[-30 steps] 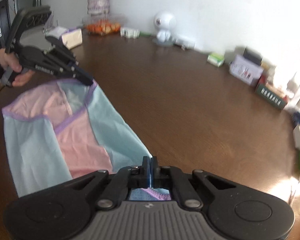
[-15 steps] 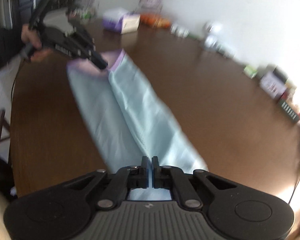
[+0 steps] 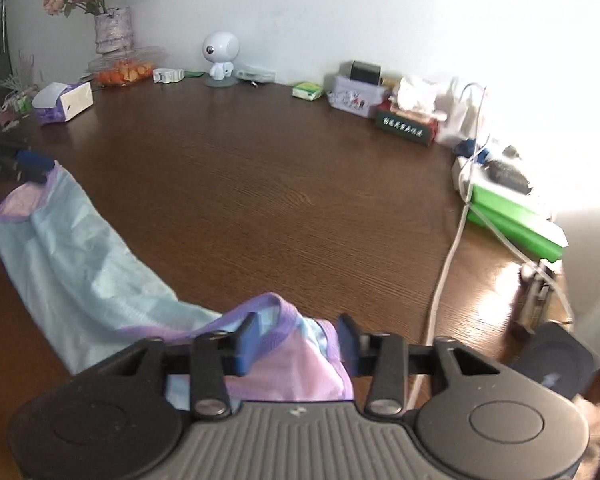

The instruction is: Fold clothes

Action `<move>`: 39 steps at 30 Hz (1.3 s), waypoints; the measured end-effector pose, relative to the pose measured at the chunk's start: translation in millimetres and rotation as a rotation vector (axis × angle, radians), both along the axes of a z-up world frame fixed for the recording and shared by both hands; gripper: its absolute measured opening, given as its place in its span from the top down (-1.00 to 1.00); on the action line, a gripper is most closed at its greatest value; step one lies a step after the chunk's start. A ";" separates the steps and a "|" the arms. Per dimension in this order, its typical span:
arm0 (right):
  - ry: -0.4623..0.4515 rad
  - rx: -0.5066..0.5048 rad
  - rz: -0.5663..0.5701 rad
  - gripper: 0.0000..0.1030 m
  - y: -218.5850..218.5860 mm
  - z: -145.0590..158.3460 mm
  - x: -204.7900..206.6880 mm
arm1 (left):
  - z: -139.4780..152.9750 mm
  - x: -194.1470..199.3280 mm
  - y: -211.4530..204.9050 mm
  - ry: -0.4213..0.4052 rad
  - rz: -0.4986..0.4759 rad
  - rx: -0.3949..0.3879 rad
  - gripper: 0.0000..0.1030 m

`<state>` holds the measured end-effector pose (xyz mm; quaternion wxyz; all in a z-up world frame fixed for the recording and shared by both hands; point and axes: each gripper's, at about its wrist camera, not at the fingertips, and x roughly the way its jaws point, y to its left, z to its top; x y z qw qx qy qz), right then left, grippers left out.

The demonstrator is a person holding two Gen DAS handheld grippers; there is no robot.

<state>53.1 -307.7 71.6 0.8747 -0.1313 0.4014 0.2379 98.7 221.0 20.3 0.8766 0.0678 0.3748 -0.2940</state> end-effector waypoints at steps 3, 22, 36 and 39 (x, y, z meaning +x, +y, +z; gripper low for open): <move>0.014 -0.015 -0.025 0.86 1.5 -12.2 4.2 | -12.6 -2.3 -7.5 0.021 -0.014 0.029 0.13; -0.303 0.023 -0.048 0.03 -17.1 -7.2 -175.0 | 6.6 -19.2 -8.9 0.044 0.053 0.023 -0.02; -0.106 0.143 -0.170 0.38 4.2 -57.0 -125.3 | -20.9 -39.6 -43.0 0.011 0.198 0.133 -0.46; -0.137 0.236 -0.189 0.31 -5.0 -45.0 -122.4 | -14.5 -41.8 -39.2 0.020 0.229 0.120 -0.42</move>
